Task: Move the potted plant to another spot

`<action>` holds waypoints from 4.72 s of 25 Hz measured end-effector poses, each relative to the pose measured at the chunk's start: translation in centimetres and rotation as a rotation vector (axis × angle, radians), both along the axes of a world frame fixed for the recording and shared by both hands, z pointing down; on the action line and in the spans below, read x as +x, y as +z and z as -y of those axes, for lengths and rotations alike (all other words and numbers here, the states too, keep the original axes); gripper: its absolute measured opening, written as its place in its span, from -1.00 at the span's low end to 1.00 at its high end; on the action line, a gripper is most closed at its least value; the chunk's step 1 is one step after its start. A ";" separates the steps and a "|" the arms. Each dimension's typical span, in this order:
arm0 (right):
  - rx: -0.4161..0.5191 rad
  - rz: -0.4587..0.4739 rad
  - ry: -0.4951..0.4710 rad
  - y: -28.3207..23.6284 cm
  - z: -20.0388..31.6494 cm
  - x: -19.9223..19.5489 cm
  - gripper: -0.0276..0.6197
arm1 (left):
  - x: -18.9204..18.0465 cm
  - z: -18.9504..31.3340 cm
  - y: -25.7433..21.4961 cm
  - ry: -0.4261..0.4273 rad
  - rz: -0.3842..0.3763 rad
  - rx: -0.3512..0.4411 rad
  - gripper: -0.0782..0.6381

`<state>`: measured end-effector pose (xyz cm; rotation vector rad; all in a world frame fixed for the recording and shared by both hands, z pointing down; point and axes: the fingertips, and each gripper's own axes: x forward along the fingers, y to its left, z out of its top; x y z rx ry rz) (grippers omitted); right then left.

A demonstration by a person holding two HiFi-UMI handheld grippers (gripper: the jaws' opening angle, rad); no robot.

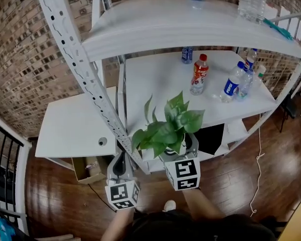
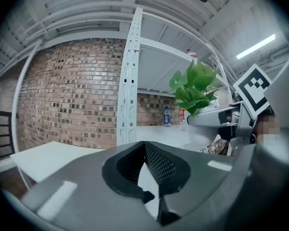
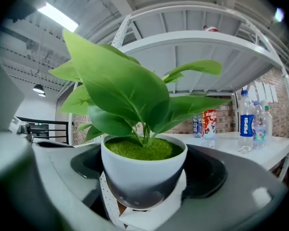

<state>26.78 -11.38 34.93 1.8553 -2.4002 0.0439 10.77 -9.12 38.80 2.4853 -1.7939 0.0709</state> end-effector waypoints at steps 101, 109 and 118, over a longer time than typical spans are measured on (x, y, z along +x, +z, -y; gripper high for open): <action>-0.067 0.058 -0.057 13.6 8.8 -43.8 -0.91 | -38.2 9.4 6.4 0.055 -0.164 0.029 -0.74; -0.052 -0.007 -0.086 11.5 7.6 -44.5 -0.91 | -38.0 9.2 5.6 0.062 -0.115 0.058 -0.73; -0.042 -0.029 -0.047 10.9 6.7 -44.2 -0.91 | -37.2 8.5 4.9 0.075 -0.097 0.081 -0.74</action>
